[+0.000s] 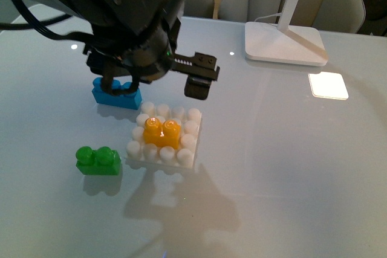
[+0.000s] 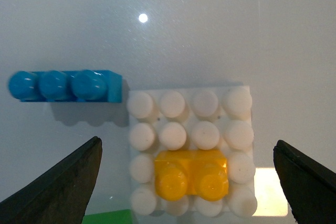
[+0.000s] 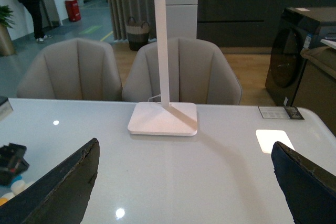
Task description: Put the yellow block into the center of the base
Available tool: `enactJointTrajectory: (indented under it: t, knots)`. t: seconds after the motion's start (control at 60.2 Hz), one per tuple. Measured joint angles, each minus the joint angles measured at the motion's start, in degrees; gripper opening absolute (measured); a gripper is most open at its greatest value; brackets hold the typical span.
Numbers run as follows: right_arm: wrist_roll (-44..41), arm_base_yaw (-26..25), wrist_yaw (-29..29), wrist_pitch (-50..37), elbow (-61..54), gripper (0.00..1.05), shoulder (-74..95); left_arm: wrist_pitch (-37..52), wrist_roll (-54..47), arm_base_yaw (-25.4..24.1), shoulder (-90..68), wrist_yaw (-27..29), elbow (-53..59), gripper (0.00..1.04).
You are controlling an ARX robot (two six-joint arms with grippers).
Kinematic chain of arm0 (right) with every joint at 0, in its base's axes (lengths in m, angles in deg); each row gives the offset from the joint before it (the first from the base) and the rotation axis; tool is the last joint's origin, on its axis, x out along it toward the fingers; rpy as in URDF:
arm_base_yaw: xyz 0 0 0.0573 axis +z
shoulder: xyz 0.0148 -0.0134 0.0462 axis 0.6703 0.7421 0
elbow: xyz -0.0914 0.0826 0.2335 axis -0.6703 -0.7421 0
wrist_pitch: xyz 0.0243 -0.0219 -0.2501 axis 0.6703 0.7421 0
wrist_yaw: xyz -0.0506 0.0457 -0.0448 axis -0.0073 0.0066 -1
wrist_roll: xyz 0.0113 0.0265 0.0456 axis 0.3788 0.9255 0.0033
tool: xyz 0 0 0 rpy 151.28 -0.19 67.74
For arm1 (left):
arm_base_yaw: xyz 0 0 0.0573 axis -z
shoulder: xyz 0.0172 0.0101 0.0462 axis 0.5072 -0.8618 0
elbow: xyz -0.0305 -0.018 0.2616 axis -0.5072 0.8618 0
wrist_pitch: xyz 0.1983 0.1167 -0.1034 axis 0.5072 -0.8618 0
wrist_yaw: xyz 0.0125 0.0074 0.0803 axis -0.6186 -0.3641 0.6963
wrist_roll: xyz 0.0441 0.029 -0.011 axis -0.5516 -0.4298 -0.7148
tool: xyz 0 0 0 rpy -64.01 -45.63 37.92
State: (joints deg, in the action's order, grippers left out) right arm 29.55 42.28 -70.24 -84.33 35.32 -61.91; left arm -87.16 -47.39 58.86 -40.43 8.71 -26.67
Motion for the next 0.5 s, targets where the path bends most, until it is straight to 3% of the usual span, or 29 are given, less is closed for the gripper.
enactJointTrajectory:
  t: [0.233,0.499]
  knots:
    - [0.00,0.00,0.00,0.00,0.00,0.96,0.00,1.07,-1.49,-4.66,12.55,2.56,7.76,0.97]
    - [0.00,0.00,0.00,0.00,0.00,0.96,0.00,1.46,-1.31,-13.62,39.21,3.28,22.38,0.97]
